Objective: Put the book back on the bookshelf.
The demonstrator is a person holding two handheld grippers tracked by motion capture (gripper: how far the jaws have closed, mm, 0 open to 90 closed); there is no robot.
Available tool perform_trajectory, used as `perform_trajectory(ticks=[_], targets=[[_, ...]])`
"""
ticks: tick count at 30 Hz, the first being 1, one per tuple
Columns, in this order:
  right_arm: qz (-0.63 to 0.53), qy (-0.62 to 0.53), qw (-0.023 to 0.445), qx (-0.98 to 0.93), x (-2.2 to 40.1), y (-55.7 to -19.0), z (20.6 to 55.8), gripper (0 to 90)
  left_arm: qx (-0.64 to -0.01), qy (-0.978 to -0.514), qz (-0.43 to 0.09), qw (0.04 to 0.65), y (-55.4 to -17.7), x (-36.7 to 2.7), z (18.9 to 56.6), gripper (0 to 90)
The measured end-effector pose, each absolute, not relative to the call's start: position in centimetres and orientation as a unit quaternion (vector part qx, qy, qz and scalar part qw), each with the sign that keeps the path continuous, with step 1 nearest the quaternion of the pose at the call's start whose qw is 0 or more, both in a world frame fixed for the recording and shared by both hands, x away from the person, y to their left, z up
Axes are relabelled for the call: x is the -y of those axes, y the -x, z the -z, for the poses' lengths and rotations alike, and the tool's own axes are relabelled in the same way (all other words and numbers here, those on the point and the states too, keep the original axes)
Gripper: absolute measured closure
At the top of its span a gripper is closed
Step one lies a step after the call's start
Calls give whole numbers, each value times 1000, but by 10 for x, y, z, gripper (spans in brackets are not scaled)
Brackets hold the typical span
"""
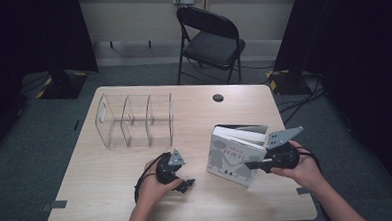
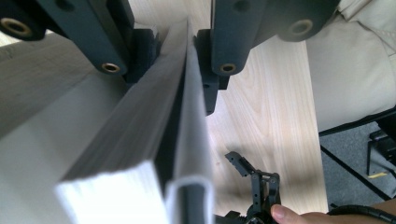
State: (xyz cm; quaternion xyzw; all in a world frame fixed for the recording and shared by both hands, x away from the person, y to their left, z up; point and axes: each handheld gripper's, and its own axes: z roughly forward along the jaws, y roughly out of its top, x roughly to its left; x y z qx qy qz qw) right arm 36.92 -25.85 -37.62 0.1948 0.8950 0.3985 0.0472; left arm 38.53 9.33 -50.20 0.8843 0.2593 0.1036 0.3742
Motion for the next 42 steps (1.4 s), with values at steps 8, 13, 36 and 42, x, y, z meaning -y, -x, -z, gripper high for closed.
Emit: perform_trajectory(ticks=[8, 13, 36, 42], targets=[[-400, -195, 34, -895, 259, -371, 376, 731, -259, -885, -102, 372, -385, -93, 502, 0], [-402, -197, 34, -894, 259, -371, 377, 685, -257, -887, -103, 371, -385, -93, 502, 0], [-395, -213, 35, -893, 265, -374, 379, 496, -240, -912, -69, 324, -387, -83, 482, 166], [-392, -214, 41, -894, 268, -373, 377, 474, -220, -925, -54, 306, -391, -80, 465, 164]])
